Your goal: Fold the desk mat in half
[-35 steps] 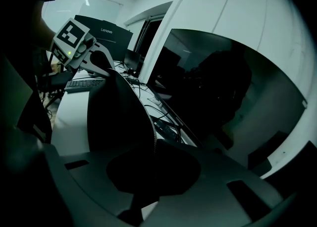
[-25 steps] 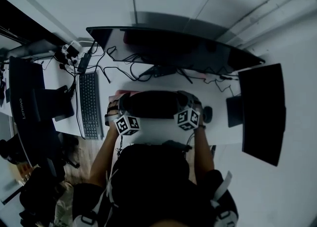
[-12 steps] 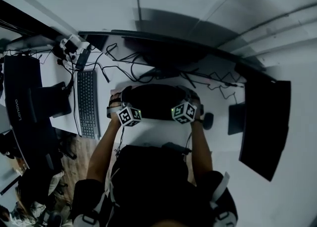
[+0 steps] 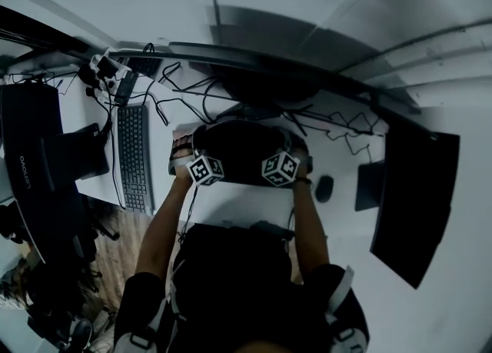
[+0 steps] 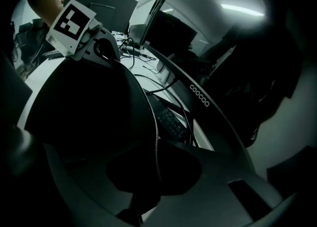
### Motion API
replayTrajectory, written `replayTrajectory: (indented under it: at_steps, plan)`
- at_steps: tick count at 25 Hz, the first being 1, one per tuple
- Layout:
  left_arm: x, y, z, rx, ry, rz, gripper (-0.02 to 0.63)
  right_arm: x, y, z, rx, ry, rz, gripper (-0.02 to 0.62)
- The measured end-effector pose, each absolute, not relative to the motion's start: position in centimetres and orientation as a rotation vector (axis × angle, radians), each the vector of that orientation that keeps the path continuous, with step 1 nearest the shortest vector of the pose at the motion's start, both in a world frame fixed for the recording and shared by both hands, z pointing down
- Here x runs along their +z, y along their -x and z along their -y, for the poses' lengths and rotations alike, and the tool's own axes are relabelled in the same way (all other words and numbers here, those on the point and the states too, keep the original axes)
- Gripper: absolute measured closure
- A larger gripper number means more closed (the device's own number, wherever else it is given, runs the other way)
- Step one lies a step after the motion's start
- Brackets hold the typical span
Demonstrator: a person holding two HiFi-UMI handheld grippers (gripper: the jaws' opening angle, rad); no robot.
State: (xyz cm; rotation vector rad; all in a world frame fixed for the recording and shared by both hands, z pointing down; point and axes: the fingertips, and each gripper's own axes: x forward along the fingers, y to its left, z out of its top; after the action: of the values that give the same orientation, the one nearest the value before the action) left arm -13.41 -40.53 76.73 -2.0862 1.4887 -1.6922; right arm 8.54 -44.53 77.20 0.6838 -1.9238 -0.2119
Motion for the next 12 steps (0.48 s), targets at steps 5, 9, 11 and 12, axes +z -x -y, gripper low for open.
replayTrajectory:
  at_steps: [5, 9, 11, 12]
  plan:
    - [78.5, 13.8, 40.9, -1.765, 2.077, -1.477, 0.439, 77.8, -8.5, 45.0, -0.227, -0.689, 1.908, 0.555]
    - [78.8, 14.5, 40.9, -1.761, 2.055, -1.554, 0.385, 77.8, -8.5, 45.6, -0.225, -0.726, 1.89, 0.528]
    - [78.2, 14.9, 41.1, -1.753, 2.044, -1.578, 0.359, 77.6, -8.8, 46.0, -0.243, -0.762, 1.874, 0.485]
    - [77.8, 15.1, 41.2, -1.752, 2.031, -1.582, 0.356, 77.4, -8.9, 46.2, -0.252, -0.779, 1.868, 0.463]
